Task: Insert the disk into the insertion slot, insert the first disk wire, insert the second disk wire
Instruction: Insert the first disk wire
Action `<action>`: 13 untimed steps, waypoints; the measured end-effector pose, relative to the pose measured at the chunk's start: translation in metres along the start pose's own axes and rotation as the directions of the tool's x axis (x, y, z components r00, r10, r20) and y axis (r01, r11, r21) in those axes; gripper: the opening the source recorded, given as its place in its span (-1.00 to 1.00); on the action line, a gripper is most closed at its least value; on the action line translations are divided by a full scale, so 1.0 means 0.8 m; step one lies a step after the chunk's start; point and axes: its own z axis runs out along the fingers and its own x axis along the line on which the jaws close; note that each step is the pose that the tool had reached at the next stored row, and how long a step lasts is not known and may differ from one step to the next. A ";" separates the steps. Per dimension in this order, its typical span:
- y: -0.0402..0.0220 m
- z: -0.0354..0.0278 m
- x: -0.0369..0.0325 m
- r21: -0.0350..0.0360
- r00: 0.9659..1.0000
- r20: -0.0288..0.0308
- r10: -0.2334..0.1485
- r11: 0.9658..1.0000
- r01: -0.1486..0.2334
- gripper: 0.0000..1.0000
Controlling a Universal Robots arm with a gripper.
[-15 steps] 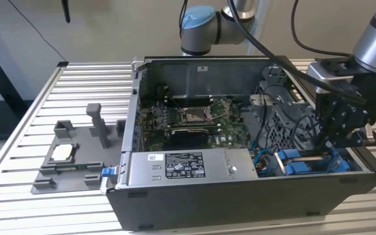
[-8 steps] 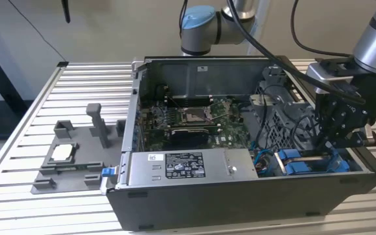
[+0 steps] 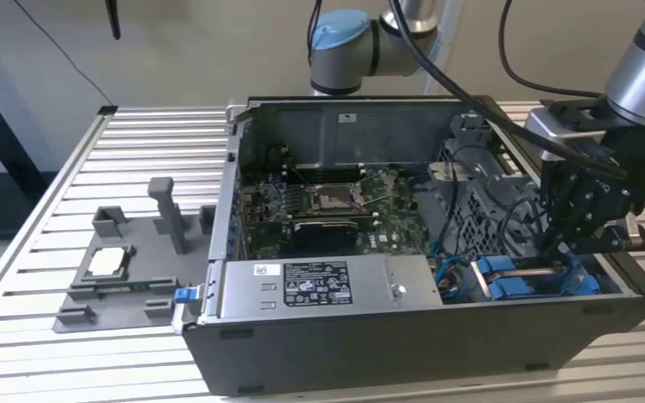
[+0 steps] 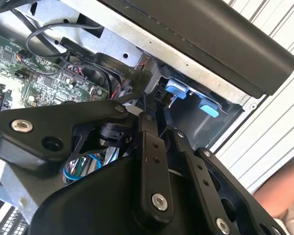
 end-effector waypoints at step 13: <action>-0.0004 -0.0208 -0.0002 0.000 1.000 0.000 0.000 1.000 0.000 -0.46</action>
